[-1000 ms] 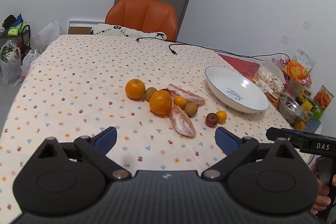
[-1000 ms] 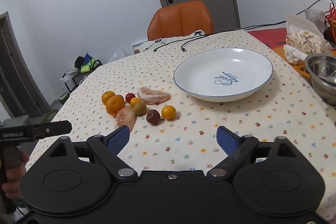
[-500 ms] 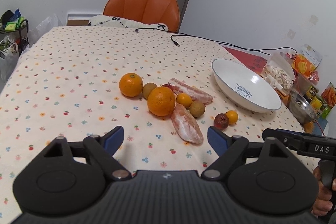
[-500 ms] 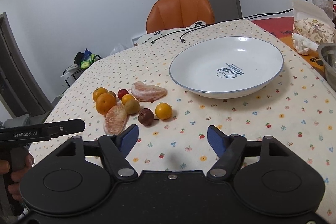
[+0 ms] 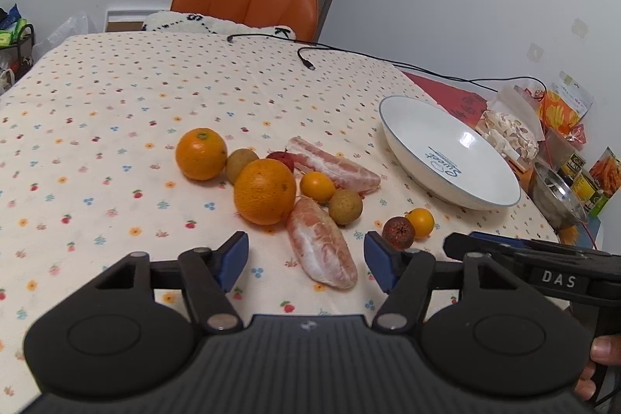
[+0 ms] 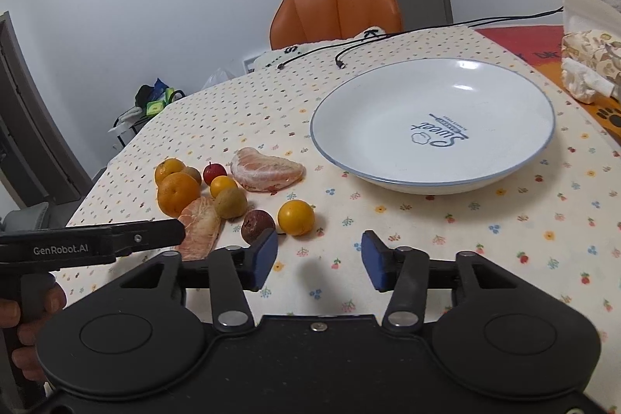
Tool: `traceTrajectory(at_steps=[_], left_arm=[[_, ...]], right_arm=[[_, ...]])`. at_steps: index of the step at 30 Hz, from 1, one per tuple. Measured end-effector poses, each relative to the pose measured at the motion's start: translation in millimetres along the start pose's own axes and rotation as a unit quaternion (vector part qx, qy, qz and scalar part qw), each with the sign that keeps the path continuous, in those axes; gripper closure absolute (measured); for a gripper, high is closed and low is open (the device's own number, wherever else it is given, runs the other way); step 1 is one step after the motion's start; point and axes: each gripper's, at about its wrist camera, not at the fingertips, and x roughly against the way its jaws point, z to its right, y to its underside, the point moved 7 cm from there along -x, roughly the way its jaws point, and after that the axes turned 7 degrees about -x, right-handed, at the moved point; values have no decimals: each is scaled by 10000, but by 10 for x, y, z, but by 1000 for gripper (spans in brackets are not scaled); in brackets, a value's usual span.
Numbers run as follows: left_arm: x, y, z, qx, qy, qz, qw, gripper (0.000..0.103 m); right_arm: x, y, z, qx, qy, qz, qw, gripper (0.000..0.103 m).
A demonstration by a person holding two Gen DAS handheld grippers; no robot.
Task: Organize fruits
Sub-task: 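Lower the left tool toward the pink pomelo segment while the right tool approaches a kumquat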
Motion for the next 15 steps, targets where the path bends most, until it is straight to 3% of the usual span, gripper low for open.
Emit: traceTrajectory(at_steps=[15], left_arm=[[-246,-64,177,-375,83,-157,9991,40]], right_arm=[[-269,-108,-35,-3,-168,-41,9999,60]])
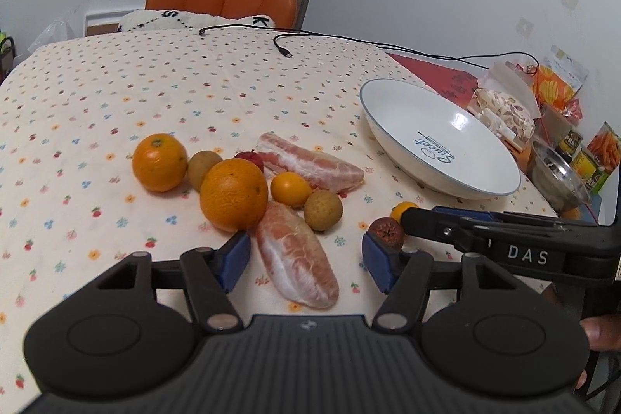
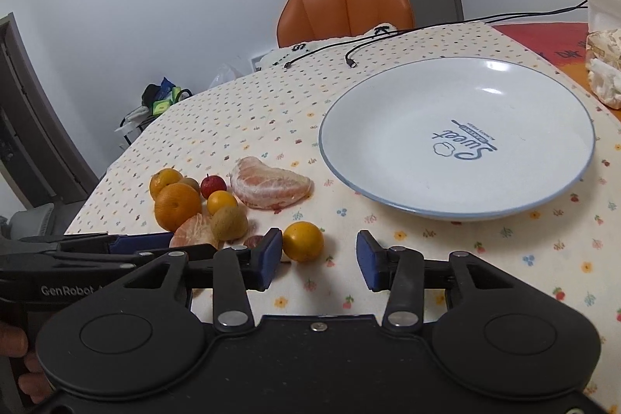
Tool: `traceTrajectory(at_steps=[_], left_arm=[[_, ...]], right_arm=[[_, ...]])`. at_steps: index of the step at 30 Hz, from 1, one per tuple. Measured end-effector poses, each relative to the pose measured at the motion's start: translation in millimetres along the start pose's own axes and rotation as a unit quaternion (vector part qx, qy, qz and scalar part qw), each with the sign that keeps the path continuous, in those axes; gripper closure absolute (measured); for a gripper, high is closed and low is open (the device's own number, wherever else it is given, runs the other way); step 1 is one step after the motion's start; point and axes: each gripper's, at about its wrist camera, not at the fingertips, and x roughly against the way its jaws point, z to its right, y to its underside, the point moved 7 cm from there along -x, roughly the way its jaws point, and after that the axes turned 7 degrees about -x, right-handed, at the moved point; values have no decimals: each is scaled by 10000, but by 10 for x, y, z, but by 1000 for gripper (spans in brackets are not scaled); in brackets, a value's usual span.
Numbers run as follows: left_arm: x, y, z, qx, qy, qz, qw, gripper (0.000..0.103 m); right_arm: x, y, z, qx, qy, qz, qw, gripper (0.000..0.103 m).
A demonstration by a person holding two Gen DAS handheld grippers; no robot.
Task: Organize fruits
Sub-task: 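Lower the left tool toward the pink pomelo segment while the right tool approaches a kumquat, then close the left tool on the pomelo segment while the right tool grasps the kumquat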
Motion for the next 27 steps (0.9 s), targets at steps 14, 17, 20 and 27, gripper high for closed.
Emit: traceTrajectory(at_steps=[14,17,20,27], left_arm=[[-88,-37,76,-299,-109,98,9994,51],[-79,-20,69,-390,-201,128,9990,56],[-58,10,85,-517,-297,144,9981,57],[-26,72,122,-838,-530,176,9949,57]], right_arm=[[-35,14,-18,38,-125,26,9999,80],[3,36,-7,10,-132,26,9999,80],[38,57,0,-25,-122,29,9999,80],[98,101,-6,-55,-97,16,9999,80]])
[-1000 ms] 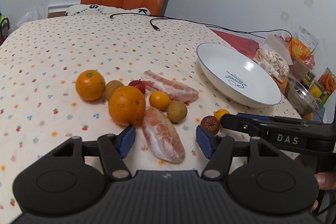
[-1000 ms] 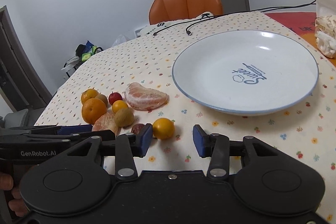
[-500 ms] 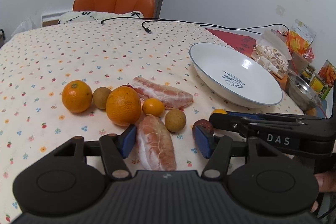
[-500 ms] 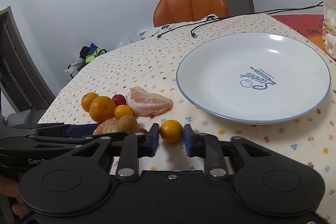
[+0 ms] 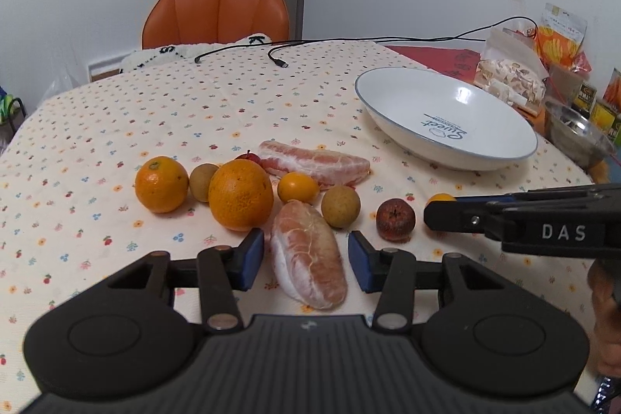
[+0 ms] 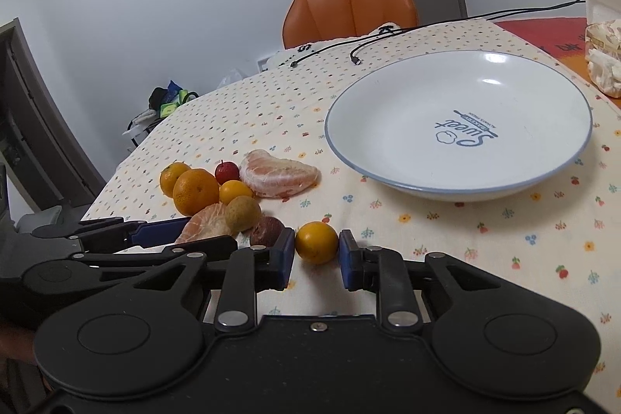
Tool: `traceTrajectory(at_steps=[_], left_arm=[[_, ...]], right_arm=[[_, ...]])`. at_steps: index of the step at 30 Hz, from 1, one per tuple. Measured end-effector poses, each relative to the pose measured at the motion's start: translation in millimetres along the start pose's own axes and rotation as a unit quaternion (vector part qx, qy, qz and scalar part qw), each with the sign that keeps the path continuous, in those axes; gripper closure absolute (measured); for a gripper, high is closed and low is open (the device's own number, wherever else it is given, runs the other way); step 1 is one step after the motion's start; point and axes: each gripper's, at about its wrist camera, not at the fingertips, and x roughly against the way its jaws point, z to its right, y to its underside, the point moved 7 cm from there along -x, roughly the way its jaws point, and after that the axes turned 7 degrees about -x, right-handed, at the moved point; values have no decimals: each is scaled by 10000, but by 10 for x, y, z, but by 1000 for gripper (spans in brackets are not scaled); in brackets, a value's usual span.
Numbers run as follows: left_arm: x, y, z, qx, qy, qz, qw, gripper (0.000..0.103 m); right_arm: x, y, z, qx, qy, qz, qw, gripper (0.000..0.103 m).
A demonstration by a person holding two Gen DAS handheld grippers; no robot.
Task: Organize fruits
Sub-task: 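Close the left tool on the pomelo segment while the right tool grasps the kumquat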
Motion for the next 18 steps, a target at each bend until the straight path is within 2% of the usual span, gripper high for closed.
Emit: traceTrajectory(at_steps=[1,5,10,18], left_arm=[[1,0,-9,-5,-14,4,10000,57],[27,8,-83,126,-14,12,9999,69],[91,13,-122,283,30,-6,9996,70],[298,-105,-146,344,16,269,9990,70]], right_arm=[[7,4,2,-6,3,2,10000,80],[30,18,8,-22,15,3,10000,80],[84,21,26,-51,21,36,10000,80],[176,-24,4,-53,-35,186,9998,80]])
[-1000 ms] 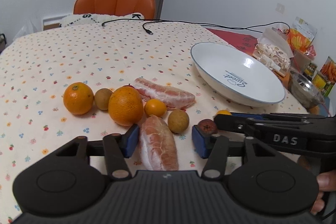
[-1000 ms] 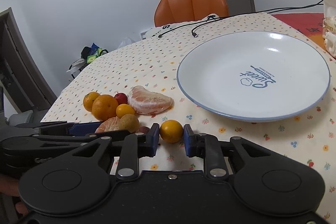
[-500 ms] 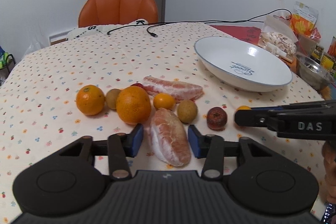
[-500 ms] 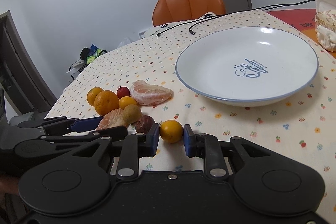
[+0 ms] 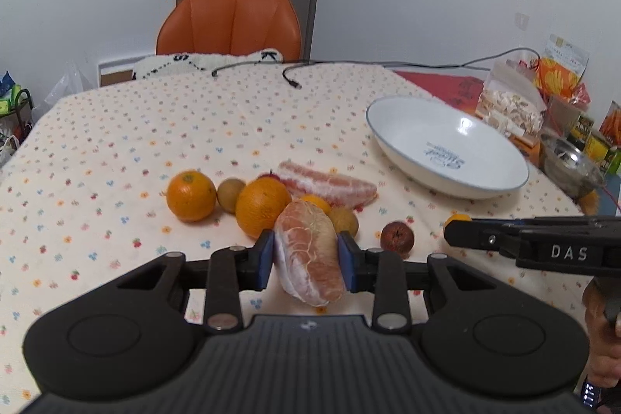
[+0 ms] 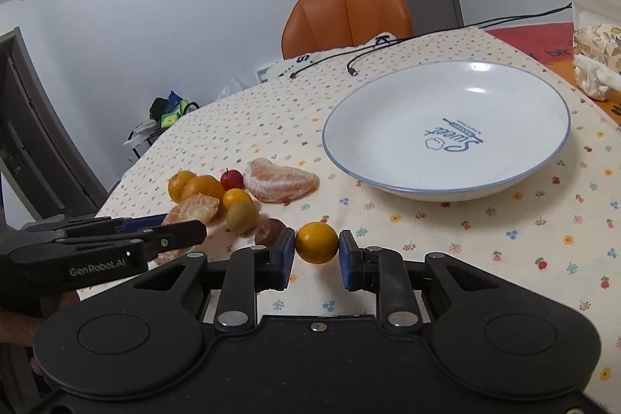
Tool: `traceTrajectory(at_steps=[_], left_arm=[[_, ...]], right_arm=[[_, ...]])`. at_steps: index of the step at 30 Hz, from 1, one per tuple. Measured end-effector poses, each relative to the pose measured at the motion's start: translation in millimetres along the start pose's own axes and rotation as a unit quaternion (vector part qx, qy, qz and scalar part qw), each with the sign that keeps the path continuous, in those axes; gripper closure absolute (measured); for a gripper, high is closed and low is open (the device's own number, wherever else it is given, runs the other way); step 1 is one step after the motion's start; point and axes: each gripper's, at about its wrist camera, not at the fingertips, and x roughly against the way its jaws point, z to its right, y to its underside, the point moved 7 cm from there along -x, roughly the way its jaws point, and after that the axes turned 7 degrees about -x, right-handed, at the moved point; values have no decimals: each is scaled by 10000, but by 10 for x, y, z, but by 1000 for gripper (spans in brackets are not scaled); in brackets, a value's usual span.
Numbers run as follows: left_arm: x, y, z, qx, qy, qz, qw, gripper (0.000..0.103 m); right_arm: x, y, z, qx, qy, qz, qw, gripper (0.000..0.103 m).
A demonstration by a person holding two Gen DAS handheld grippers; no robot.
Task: Organize fruits
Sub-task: 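Close the left tool on the pomelo segment while the right tool grasps the kumquat, then carry the pomelo segment and the kumquat over the white plate with both tools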
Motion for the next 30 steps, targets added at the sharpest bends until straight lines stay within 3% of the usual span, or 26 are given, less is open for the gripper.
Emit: traceTrajectory(at_steps=[12,30], left_arm=[[173,-317,183,-217,161,391,9989,70],[-74,-597,598,-449,551,554,9959,70]], right_arm=[[210,-165,40,-94,-19,393,9992,80],[390,-375,294,-229,271,780,9963,80]])
